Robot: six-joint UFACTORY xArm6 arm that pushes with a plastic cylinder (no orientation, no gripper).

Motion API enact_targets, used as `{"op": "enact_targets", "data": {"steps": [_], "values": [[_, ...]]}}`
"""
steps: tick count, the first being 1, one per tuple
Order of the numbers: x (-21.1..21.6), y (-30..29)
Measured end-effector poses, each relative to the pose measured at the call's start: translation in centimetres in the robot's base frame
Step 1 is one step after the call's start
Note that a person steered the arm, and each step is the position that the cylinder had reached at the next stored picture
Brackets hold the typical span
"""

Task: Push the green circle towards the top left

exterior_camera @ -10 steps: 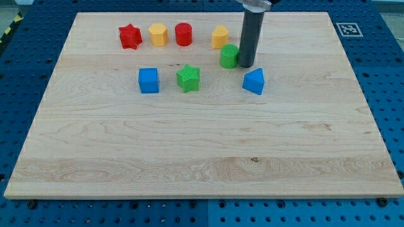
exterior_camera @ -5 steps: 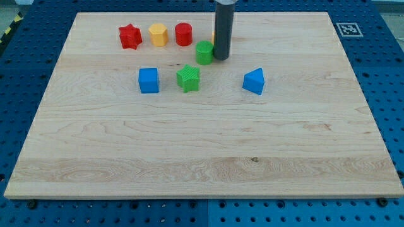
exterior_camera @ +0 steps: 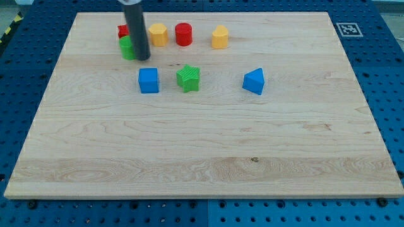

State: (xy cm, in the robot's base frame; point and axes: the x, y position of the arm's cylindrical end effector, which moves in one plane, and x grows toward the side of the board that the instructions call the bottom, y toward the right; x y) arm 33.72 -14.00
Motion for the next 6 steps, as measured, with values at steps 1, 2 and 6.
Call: {"op": "enact_targets", "data": {"steps": [1, 2, 6], "values": [[0.0, -2.7], [0.0, -3.5], [-1.7, -9.9]]}}
